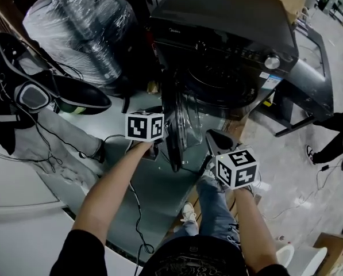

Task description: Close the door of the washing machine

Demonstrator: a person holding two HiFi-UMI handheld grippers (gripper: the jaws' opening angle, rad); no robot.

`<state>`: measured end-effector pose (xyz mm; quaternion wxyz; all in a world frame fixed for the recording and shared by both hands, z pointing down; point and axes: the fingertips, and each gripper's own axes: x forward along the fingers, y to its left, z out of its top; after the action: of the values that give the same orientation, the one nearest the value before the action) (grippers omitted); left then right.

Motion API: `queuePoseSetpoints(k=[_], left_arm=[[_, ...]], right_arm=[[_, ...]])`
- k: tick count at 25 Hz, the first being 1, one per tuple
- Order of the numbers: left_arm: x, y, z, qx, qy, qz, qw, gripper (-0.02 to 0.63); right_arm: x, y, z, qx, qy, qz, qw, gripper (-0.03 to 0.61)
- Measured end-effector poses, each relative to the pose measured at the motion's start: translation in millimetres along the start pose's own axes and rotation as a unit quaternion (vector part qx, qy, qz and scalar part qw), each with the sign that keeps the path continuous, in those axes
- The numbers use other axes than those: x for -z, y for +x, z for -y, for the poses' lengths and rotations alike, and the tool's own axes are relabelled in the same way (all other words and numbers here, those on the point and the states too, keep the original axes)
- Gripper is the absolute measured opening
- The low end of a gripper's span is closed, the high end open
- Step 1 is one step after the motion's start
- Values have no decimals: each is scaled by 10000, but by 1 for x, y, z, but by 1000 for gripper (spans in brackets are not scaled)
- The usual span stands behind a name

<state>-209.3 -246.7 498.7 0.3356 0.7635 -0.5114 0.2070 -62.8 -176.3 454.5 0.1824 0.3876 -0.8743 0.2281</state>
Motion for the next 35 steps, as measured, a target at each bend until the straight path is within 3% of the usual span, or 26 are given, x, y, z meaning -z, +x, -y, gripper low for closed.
queuePoseSetpoints(k=[9, 26, 28, 29, 35], left_arm=[[-7, 19, 24, -188, -530, 248, 9981, 209], [-25, 57, 65, -548, -1293, 430, 9892, 221], [-26, 61, 69, -561, -1373, 456, 9879, 224], [-27, 62, 71, -566, -1411, 476, 9872, 224], [-33, 73, 79, -555, -1615, 543, 9838, 227]], right_arm=[[11, -10, 21, 235, 35, -43, 9997, 23], [24, -3, 58, 188, -64, -258, 9995, 28], [26, -1, 60, 154, -61, -286, 9995, 56], [28, -1, 62, 143, -75, -306, 9994, 101], [32, 6, 73, 124, -131, -394, 9991, 108]])
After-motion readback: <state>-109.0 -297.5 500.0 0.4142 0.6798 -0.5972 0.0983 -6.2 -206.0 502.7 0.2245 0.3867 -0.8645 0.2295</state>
